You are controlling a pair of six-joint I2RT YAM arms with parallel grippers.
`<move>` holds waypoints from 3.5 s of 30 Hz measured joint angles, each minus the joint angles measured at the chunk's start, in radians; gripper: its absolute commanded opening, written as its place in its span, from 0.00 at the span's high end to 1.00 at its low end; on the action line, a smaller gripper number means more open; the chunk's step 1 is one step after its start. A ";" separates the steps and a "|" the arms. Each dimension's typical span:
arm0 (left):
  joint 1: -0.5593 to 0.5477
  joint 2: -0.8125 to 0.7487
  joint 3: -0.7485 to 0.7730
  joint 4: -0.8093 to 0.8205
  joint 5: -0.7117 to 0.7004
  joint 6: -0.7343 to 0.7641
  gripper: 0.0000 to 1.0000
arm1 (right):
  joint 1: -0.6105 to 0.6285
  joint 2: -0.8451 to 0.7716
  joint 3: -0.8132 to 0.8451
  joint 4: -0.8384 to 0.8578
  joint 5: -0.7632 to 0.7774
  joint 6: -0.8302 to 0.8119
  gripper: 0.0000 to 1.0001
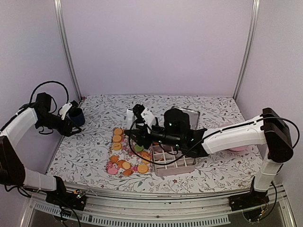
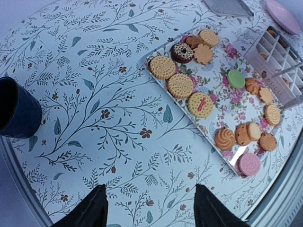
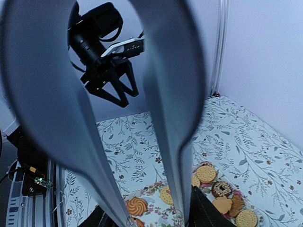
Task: Pack the cookies
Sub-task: Pick up the fake cookies from the plate, then place the fake cookies in the empty pocket of the box.
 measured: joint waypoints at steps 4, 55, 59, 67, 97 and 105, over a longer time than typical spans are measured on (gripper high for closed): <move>0.000 0.000 0.000 -0.006 0.000 0.001 0.37 | 0.047 0.083 0.037 -0.001 -0.037 0.014 0.51; 0.000 -0.009 0.000 -0.013 -0.003 0.019 0.38 | 0.042 0.285 0.112 0.042 -0.070 0.096 0.55; 0.000 -0.014 0.000 -0.013 -0.003 0.019 0.38 | 0.042 0.285 0.101 0.057 -0.057 0.092 0.66; 0.000 -0.016 0.000 -0.013 -0.003 0.019 0.38 | 0.042 0.263 0.068 0.075 -0.022 0.088 0.88; 0.000 -0.019 0.005 -0.016 0.005 0.019 0.38 | -0.069 -0.384 -0.417 -0.006 0.251 0.062 0.87; 0.000 -0.019 0.005 -0.016 0.006 0.018 0.38 | -0.069 -0.436 -0.457 -0.043 0.274 0.087 0.85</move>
